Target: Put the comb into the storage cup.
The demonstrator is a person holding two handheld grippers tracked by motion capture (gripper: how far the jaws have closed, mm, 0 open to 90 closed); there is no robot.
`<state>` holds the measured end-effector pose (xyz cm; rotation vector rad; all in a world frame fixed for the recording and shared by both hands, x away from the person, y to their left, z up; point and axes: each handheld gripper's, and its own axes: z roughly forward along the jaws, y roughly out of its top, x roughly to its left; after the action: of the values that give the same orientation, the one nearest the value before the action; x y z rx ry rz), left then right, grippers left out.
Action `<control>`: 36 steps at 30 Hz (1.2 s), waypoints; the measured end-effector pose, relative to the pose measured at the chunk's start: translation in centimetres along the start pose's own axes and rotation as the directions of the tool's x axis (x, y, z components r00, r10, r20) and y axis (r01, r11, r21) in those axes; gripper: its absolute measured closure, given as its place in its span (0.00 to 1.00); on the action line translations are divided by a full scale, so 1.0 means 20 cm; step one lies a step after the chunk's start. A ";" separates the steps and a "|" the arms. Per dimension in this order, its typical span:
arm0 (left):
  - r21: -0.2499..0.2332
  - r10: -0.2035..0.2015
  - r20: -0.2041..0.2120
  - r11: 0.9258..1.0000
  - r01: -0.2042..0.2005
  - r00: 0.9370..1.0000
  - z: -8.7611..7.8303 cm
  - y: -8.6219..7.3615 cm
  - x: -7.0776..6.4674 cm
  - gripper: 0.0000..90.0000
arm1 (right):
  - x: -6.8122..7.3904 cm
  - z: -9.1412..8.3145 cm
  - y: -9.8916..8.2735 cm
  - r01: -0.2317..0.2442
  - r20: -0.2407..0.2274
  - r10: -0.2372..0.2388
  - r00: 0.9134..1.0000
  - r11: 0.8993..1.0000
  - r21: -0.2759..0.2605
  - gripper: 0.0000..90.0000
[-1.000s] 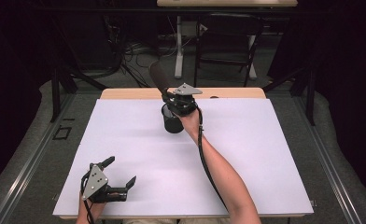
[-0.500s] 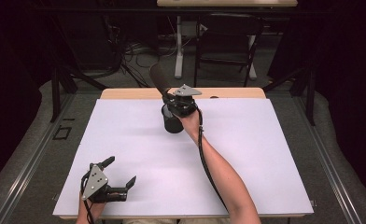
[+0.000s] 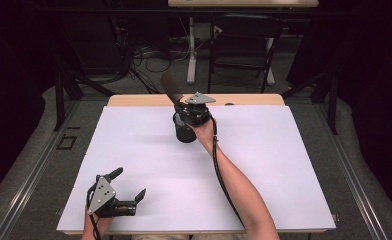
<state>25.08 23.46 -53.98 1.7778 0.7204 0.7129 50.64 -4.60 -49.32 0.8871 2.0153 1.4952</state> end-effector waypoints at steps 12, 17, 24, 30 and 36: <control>0.000 -0.001 -0.002 1.000 0.001 1.000 0.00 0.00 0.00 0.01 | 0.00 0.00 -0.02 0.004 0.000 -0.004 1.000 1.000 0.017 0.80; 0.001 0.000 -0.001 1.000 0.000 1.000 0.00 0.00 0.00 0.01 | -0.01 0.00 -0.03 0.003 0.004 -0.003 1.000 1.000 0.025 0.80; 0.001 0.001 -0.001 1.000 -0.001 1.000 0.00 0.00 0.00 0.01 | -0.01 0.00 -0.04 0.007 0.005 -0.008 1.000 0.999 0.037 0.80; 0.000 0.001 -0.001 1.000 -0.001 1.000 0.00 0.00 0.00 0.01 | -0.01 0.01 -0.04 0.011 0.005 -0.012 1.000 0.999 0.049 0.80; 0.001 0.000 -0.001 1.000 0.000 1.000 0.00 0.00 0.00 0.01 | -0.01 0.01 -0.05 0.011 0.005 -0.011 1.000 0.998 0.060 0.80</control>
<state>25.09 23.46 -54.00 1.7785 0.7210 0.7132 50.68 -4.88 -50.28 0.9018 2.0674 1.4316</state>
